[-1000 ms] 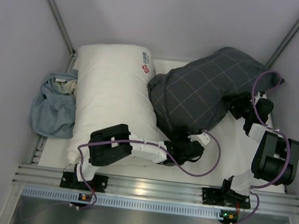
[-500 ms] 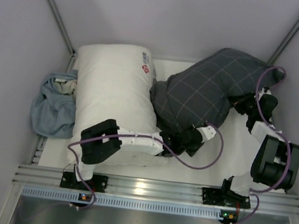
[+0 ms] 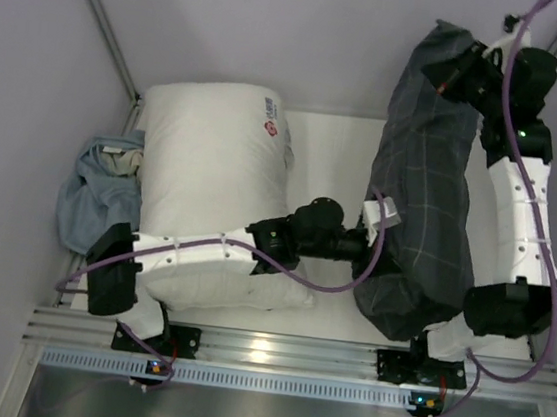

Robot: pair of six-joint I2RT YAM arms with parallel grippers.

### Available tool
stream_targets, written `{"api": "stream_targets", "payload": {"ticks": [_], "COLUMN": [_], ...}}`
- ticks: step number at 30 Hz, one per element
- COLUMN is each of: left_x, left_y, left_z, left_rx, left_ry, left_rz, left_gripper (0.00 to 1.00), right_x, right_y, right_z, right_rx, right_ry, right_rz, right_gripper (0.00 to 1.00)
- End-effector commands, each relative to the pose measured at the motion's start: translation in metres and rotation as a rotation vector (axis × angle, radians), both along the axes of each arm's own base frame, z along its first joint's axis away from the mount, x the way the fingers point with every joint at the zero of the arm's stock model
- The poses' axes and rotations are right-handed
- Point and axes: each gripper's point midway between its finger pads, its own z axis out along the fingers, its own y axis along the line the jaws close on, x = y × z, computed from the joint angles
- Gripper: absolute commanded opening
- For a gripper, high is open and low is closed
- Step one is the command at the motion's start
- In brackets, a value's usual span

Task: Remove the pillowcase from the pillow

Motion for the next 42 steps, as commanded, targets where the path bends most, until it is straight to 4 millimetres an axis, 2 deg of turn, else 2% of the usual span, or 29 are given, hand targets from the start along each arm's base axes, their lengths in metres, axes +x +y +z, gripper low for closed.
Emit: {"api": "stream_targets", "payload": {"ticks": [1,2,3,4,5,6,7,8,9,10,11,12,13,14,15,16,17,18,19,20,21,22,23,25,26,31,35,39,42], "left_x": [0.019,0.03,0.045,0.071,0.08,0.096,0.1,0.104,0.106,0.117,0.122,0.126,0.137,0.142,0.145,0.149,0.152,0.152,0.151,0.156,0.156,0.151,0.151,0.145,0.143,0.135,0.132,0.131,0.13], "left_y": [0.048,0.073,0.088,0.114,0.128,0.151,0.164,0.174,0.184,0.196,0.203,0.211,0.217,0.22,0.226,0.224,0.224,0.228,0.23,0.236,0.24,0.248,0.253,0.259,0.26,0.247,0.233,0.23,0.243], "left_z": [-0.011,-0.028,-0.039,-0.03,-0.04,-0.068,-0.067,-0.075,-0.086,-0.084,-0.087,-0.095,-0.09,-0.091,-0.094,-0.08,-0.074,-0.073,-0.063,-0.048,-0.041,-0.032,-0.024,-0.011,-0.011,-0.022,-0.014,-0.001,0.01], "left_rx": [0.01,0.025,0.02,-0.039,-0.044,-0.014,-0.024,-0.009,0.005,-0.007,0.002,0.042,0.049,0.07,0.116,0.106,0.108,0.134,0.126,0.114,0.112,0.108,0.093,0.06,0.067,0.085,0.034,-0.016,-0.065], "left_ry": [0.171,0.205,0.265,0.285,0.314,0.359,0.354,0.361,0.367,0.358,0.358,0.361,0.343,0.333,0.311,0.282,0.261,0.238,0.216,0.18,0.162,0.15,0.137,0.117,0.104,0.148,0.211,0.23,0.235], "left_rz": [0.114,0.188,0.275,0.358,0.396,0.484,0.53,0.566,0.597,0.664,0.699,0.732,0.786,0.814,0.838,0.837,0.844,0.848,0.855,0.895,0.918,0.936,0.956,0.959,0.947,0.873,0.833,0.825,0.877], "left_gripper": [0.0,0.0,0.0,0.0,0.0,0.0,0.0,0.0,0.0,0.0,0.0,0.0,0.22,0.39,0.55,0.88,0.99,0.99,0.99,0.99,0.99,0.99,0.99,0.99,0.99,0.99,0.99,0.99,0.99], "right_x": [0.009,0.016,0.019,0.021,0.021,0.02,0.019,0.011,0.008,0.006,-0.01,-0.015,-0.018,-0.032,-0.039,-0.045,-0.061,-0.068,-0.077,-0.093,-0.101,-0.109,-0.122,-0.137,-0.149,-0.187,-0.218,-0.235,-0.24], "right_y": [0.075,0.1,0.109,0.118,0.133,0.138,0.144,0.149,0.149,0.142,0.14,0.134,0.124,0.112,0.104,0.095,0.086,0.081,0.076,0.071,0.07,0.067,0.063,0.062,0.065,0.093,0.128,0.145,0.159], "right_z": [0.016,-0.008,-0.017,-0.031,-0.045,-0.053,-0.065,-0.065,-0.067,-0.083,-0.066,-0.067,-0.081,-0.066,-0.086,-0.089,-0.079,-0.083,-0.106,-0.099,-0.104,-0.123,-0.121,-0.14,-0.139,-0.167,-0.185,-0.19,-0.191], "right_rx": [-0.123,-0.138,-0.164,-0.179,-0.196,-0.217,-0.234,-0.248,-0.264,-0.294,-0.302,-0.318,-0.34,-0.331,-0.345,-0.36,-0.355,-0.36,-0.376,-0.362,-0.36,-0.372,-0.362,-0.359,-0.352,-0.352,-0.462,-0.523,-0.529], "right_ry": [-0.075,-0.027,-0.022,0.0,0.021,0.025,0.046,0.041,0.039,0.068,0.022,0.012,0.033,0.004,0.053,0.06,0.038,0.045,0.088,0.064,0.068,0.101,0.094,0.139,0.132,0.147,0.121,0.058,0.021], "right_rz": [0.184,0.228,0.248,0.266,0.294,0.308,0.316,0.32,0.308,0.261,0.241,0.214,0.162,0.124,0.101,0.065,0.048,0.038,0.039,0.04,0.049,0.054,0.054,0.077,0.098,0.228,0.344,0.376,0.419], "right_gripper": [0.0,0.0,0.0,0.02,0.14,0.29,0.56,0.68,0.77,0.88,0.92,0.95,0.99,0.99,1.0,1.0,0.99,0.99,1.0,0.99,0.99,0.99,0.99,1.0,0.99,0.98,0.96,0.96,0.95]}}
